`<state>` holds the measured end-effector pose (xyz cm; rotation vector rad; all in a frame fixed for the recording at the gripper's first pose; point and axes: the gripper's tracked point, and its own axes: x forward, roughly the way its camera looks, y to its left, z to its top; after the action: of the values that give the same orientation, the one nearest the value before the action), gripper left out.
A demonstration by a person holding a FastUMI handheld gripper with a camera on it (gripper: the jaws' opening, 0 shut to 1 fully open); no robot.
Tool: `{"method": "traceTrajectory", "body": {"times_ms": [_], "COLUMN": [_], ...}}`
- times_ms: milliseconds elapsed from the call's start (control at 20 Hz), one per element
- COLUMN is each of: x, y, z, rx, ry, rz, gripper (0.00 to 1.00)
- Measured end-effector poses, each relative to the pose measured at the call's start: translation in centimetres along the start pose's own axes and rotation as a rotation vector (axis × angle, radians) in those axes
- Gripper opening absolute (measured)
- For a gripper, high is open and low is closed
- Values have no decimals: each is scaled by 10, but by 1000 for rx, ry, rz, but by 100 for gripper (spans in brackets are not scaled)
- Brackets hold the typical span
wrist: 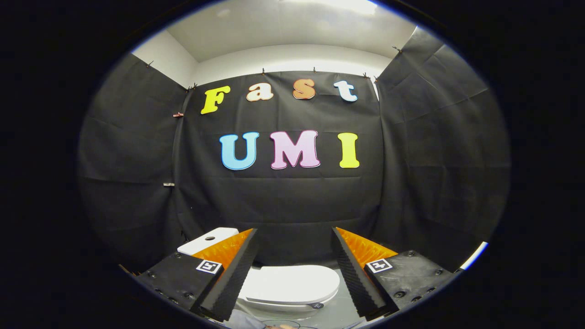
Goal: Open the toilet lid.
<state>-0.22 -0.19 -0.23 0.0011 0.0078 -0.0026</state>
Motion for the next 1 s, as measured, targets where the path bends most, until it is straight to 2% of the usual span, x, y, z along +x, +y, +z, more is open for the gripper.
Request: {"method": "traceTrajectory", "body": {"times_ms": [350, 550, 750, 1000], "x": [4, 15, 32, 61], "y": [-5, -16, -33, -60], "z": [-8, -27, -61, -125], "rx": [31, 68, 141, 246], "ry": [11, 42, 87, 201], "rz": [-7, -26, -35, -61], "gripper": [99, 99, 99, 99]}}
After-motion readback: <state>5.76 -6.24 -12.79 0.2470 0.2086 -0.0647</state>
